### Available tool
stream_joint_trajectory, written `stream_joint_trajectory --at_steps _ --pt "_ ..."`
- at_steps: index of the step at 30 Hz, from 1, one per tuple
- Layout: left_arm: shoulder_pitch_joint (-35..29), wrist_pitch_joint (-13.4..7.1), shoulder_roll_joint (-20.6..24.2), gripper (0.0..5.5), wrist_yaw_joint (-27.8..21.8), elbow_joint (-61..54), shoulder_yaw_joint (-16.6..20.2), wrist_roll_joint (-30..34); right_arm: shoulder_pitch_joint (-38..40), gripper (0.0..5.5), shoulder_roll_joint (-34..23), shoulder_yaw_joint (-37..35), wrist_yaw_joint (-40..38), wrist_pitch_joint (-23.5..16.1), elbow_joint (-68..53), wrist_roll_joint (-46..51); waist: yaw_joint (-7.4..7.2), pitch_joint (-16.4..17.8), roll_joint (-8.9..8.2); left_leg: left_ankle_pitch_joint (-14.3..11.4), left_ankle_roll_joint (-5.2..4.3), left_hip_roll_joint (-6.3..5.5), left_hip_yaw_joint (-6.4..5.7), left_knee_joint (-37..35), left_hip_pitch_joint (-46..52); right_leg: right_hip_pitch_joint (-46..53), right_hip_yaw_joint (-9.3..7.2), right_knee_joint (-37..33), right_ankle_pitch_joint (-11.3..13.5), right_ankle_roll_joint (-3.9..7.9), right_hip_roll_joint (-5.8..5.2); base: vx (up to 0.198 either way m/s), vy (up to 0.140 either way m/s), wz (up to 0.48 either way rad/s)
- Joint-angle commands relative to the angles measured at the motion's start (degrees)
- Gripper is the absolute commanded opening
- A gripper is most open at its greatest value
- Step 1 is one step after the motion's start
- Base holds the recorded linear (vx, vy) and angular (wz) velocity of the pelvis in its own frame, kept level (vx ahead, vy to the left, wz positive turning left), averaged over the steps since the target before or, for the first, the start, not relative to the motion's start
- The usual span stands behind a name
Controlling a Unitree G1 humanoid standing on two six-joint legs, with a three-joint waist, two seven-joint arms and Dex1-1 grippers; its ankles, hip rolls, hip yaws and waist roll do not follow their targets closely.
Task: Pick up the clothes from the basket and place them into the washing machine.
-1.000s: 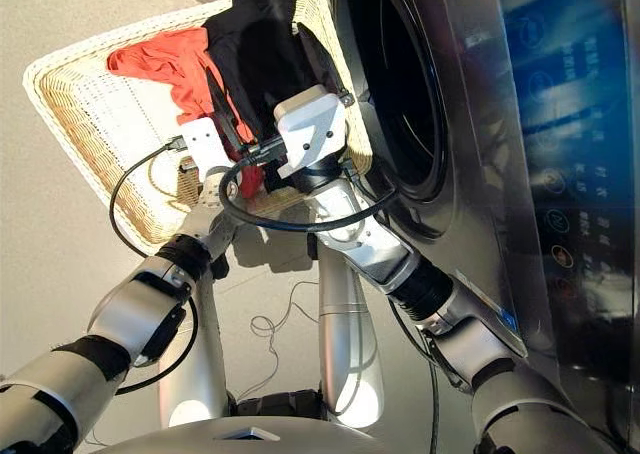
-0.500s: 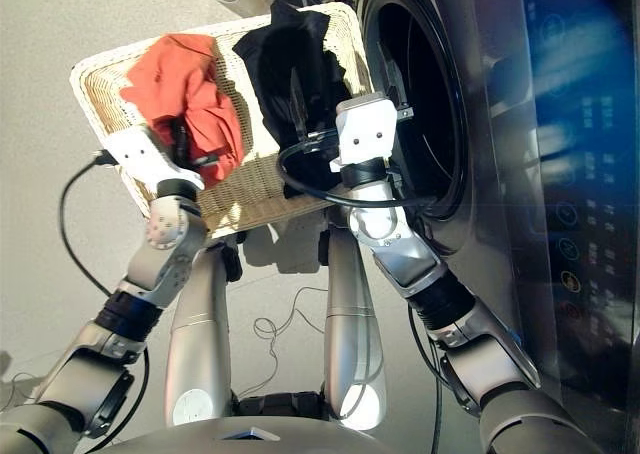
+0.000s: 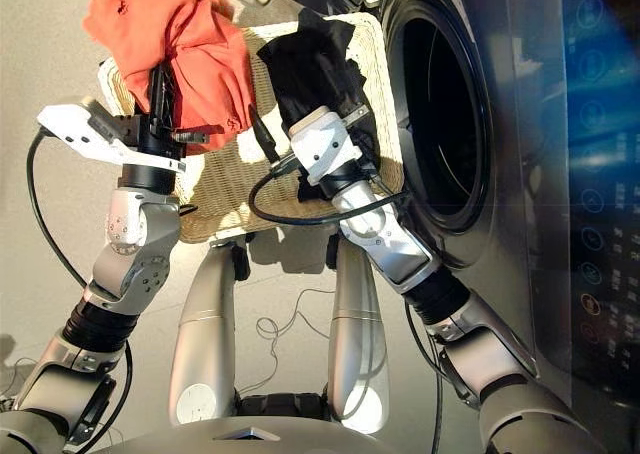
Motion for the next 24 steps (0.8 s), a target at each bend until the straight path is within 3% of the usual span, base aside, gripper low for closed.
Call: stream_joint_trajectory --at_steps 1,11,24 --pt "0.8 -1.4 3.1 0.0 -6.5 -11.4 0.1 -3.5 -2.4 5.5 -1.2 2.2 3.1 -1.8 -5.1 -1.9 -1.0 -1.1 4.24 2.8 -1.59 1.13 -1.28 -1.6 -1.6 4.0 2.6 -5.1 1.0 6.44 -2.28 0.0 0.0 0.0" --pt "-0.5 0.4 7.7 0.0 -11.8 -13.3 -5.2 -10.1 -8.6 5.5 1.4 5.7 2.9 -1.7 -3.3 -5.7 -0.88 -0.8 5.23 3.0 -1.55 1.13 -0.56 -1.9 -0.2 4.8 3.23 -5.5 1.3 6.72 -2.28 0.0 0.0 0.0" --pt "-3.4 2.3 11.4 0.0 -14.4 -12.6 -9.9 -11.8 -12.4 5.5 2.5 6.6 3.0 -2.3 -3.7 -7.0 -1.0 -0.8 6.07 3.3 -1.32 0.94 -0.7 -2.1 -0.3 4.4 3.28 -5.4 1.3 6.69 -2.11 0.0 0.0 0.0"
